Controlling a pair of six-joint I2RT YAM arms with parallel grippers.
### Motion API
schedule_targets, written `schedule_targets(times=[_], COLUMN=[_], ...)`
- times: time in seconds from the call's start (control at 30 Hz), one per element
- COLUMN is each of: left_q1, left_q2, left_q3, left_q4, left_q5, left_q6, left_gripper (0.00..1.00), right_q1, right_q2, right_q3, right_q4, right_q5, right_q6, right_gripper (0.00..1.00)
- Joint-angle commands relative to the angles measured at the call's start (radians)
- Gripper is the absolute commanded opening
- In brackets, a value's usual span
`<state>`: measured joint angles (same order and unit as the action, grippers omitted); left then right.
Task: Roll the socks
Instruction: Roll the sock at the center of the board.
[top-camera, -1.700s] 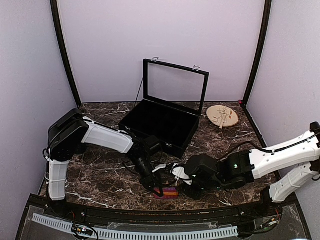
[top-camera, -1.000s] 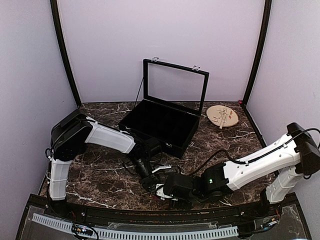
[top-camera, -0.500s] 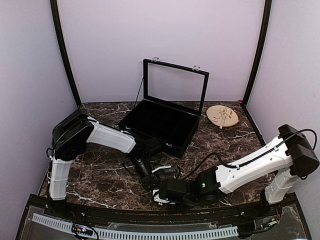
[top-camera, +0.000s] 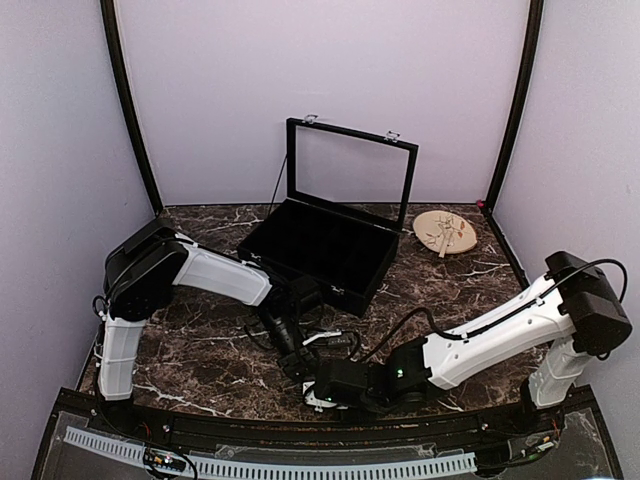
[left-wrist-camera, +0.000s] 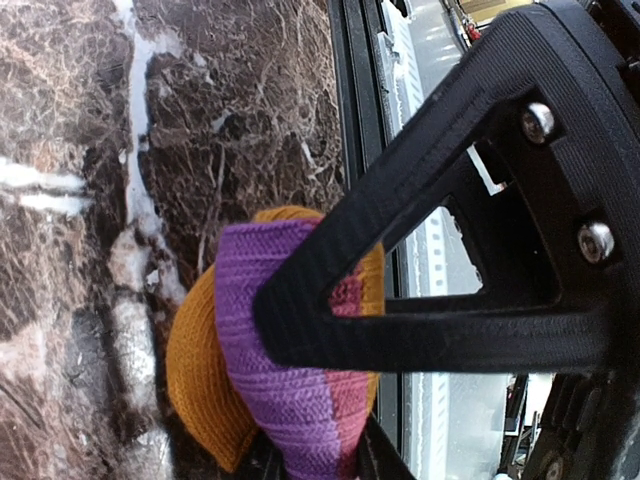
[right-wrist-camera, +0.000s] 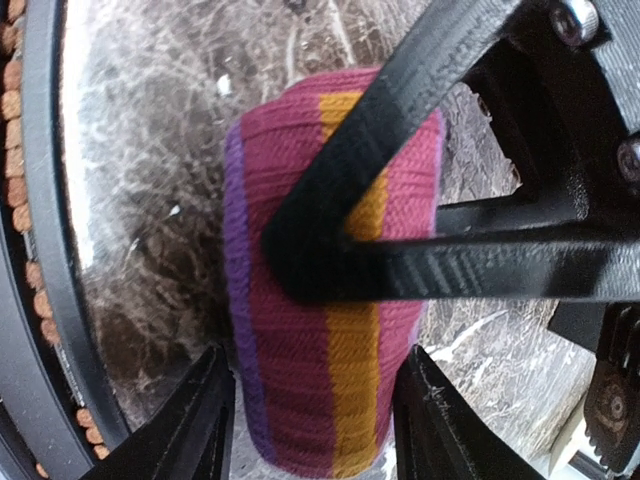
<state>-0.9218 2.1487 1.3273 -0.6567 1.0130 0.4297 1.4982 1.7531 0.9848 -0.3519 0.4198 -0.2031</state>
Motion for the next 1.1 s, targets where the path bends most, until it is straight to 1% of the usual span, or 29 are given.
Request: schedule_targets(times=[0.0,0.27,0.4,0.7,0.8,0.87,1.07], left_q1=[-0.005,-0.005,-0.005,0.004,0.008,0.013,0.053], left_q2=[0.029,0.031,0.033,0.034,0.031,0.028,-0.010], left_q3=[-0.004,-0.002,-0.001,0.005,0.008,0.008,-0.013], left_q4=[-0.049,-0.054,-0.056,-0.047,-0.040,-0.036,-0.011], left_q5=[-0.045,-0.040,-0.039,-0.070,-0.088,-0.099,-0.152], left_q6=[0.024,0.027,0.031,-0.011,-0.030,-0.039,-0.057], left_gripper=[0.22,0.22,0.25,0.39,0.47,0.51,0.56], right_q1=[-0.025,-0.058,-0.072,-0.093,-0.097,-0.100,-0.103], right_q2=[0.026,0.050,0.055,0.099,0.094,0.085,0.065], right_q3=[0.006,0.011,0.018,0.053,0.054,0.051,0.041], right_q4=[0.055,0.045,0.027,-0.027,-0.038,-0.040,-0.047], right_q5=[0.007,-0.035,-0.068,-0.129,-0.140,-0.148,-0.169], right_q6=[-0.025,-0.047,-0.038,-0.013,0.001,0.011,0.037], right_gripper=[0.51,0.49,0.40,0.16,0.09,0.07,0.05])
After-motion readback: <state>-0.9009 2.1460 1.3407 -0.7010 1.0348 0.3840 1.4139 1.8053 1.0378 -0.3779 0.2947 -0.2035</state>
